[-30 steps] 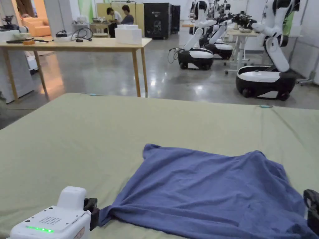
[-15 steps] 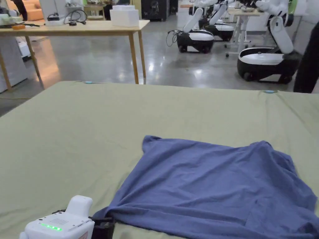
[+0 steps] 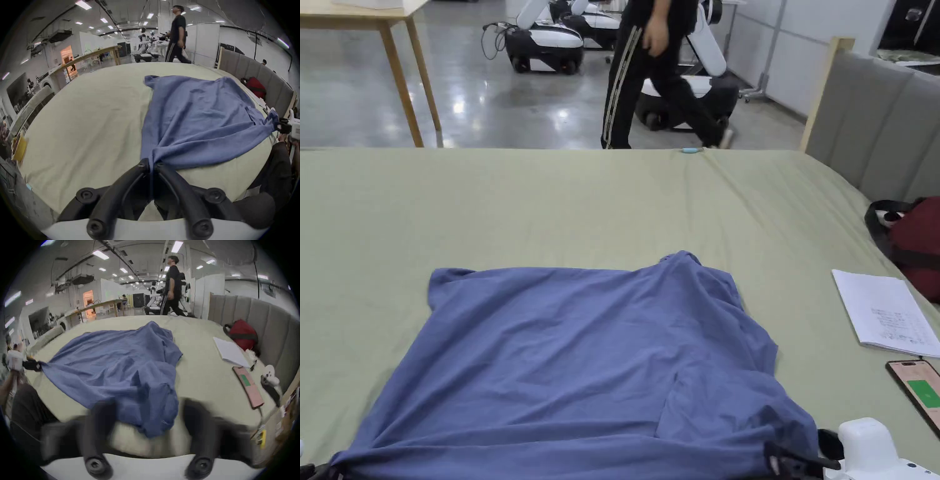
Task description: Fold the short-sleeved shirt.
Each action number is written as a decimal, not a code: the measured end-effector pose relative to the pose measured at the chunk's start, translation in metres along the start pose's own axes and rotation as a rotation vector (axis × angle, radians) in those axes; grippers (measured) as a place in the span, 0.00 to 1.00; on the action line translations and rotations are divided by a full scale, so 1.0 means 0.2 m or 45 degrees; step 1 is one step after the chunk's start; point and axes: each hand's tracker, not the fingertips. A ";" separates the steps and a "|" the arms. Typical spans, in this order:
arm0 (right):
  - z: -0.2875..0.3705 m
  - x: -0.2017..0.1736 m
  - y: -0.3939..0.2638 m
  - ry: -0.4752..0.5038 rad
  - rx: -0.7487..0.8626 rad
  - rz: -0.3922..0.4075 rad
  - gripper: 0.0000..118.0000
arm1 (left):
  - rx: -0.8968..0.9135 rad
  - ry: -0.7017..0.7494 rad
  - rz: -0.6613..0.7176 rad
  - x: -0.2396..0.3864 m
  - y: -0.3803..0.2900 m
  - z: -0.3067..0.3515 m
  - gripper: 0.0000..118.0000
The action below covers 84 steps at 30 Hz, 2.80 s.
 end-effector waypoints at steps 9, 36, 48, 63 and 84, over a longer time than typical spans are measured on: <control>0.19 0.04 0.31 0.016 0.259 -0.061 0.02 | 0.124 0.090 -0.087 0.07 0.27 0.21 0.02; 0.10 -0.19 0.46 -0.133 0.425 0.141 0.78 | 0.477 0.129 0.023 0.19 0.29 0.22 0.96; 0.15 -0.24 0.36 -0.093 0.340 0.116 0.05 | 0.172 0.110 0.146 -0.08 0.16 0.00 0.00; -0.16 0.03 0.36 -0.218 0.034 -0.015 0.85 | -0.132 0.186 0.106 0.02 0.45 -0.65 0.28; -0.12 0.12 0.61 0.037 0.008 -0.112 0.05 | 0.116 0.097 0.039 0.14 0.57 0.00 0.06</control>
